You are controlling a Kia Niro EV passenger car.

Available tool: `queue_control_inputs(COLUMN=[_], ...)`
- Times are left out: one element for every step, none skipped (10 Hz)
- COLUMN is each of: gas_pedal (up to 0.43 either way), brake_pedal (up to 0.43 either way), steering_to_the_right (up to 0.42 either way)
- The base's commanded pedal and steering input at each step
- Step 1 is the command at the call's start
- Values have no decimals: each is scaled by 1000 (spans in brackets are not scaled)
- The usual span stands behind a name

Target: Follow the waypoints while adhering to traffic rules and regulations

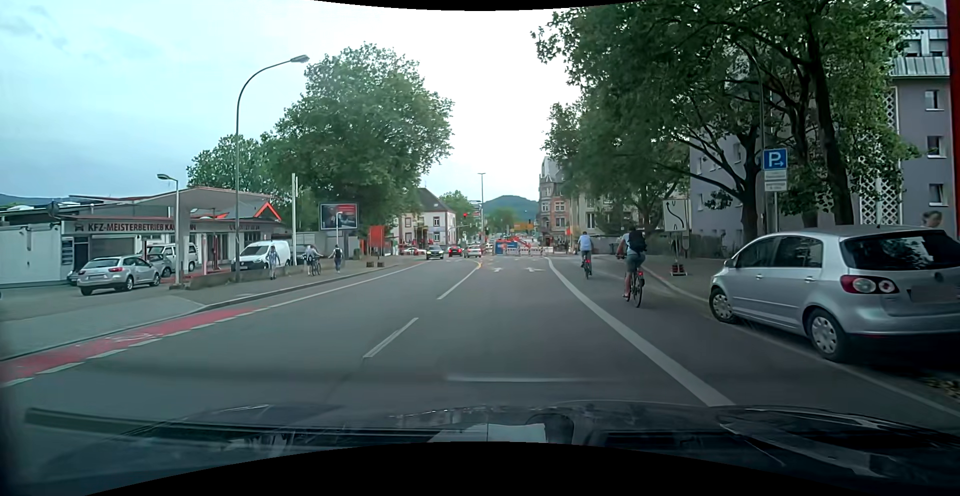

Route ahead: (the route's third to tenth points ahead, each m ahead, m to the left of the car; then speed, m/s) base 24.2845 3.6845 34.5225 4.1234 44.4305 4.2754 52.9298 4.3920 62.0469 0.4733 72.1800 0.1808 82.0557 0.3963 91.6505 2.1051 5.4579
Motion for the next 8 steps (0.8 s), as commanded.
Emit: queue_control_inputs(gas_pedal=[67,67,67,67,67,67,67,67], brake_pedal=[0,0,0,0,0,0,0,0], steering_to_the_right=[3,3,2,2,2,2,2,2])
